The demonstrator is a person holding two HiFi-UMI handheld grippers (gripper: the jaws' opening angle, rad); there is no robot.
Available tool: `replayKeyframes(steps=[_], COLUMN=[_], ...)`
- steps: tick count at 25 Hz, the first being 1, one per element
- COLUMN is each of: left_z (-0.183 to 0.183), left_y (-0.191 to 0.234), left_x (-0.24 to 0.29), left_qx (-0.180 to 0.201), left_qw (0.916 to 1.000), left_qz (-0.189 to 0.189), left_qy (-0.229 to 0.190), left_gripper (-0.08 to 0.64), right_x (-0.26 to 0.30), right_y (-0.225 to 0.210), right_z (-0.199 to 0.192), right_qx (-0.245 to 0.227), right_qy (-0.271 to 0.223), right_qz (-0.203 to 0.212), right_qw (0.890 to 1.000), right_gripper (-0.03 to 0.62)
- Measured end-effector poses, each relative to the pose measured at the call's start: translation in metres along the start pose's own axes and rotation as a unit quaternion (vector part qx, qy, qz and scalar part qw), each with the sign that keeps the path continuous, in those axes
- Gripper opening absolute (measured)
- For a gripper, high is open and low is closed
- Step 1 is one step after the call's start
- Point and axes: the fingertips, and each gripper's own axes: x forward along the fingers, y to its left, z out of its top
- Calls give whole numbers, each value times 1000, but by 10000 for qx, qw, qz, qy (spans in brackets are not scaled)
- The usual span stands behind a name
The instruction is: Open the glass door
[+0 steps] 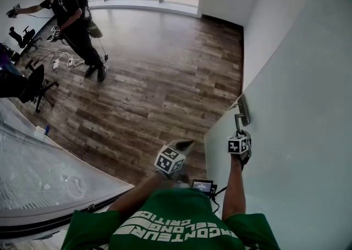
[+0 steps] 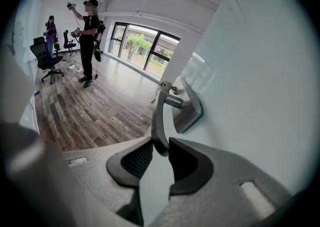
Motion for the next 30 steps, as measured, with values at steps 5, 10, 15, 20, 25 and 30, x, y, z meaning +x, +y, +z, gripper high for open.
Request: replayKeyframes(steps=[5,10,15,20,25,30], left_z=[7,11,16,15,14,17], left_y=[-4,-6,-6,-5,-11,-15], left_x=[15,29,46,64,79,93], left_qx=[53,93,130,133,164,216], left_qw=[9999,9997,9994,9991,9986,9980], left_qz=[-122,-217,-300,-360,-457,-533], left_qy=[56,74,111,185,223,267], left_gripper=[17,17,17,17,17,17], right_x=[9,15,26,38,45,49], right_y=[-18,-33,-48,-59,-69,-80], right_z=[-3,-7,-12,-17,-25,-31], right_qx=[33,132,237,304,381,485], right_qy=[95,146,233,328,397,457], right_qz=[-130,-226,-310,-395,-502,-604], right_qw=[9999,9996,9990,9982,9972,9959], right_gripper=[89,87,86,84,81,74])
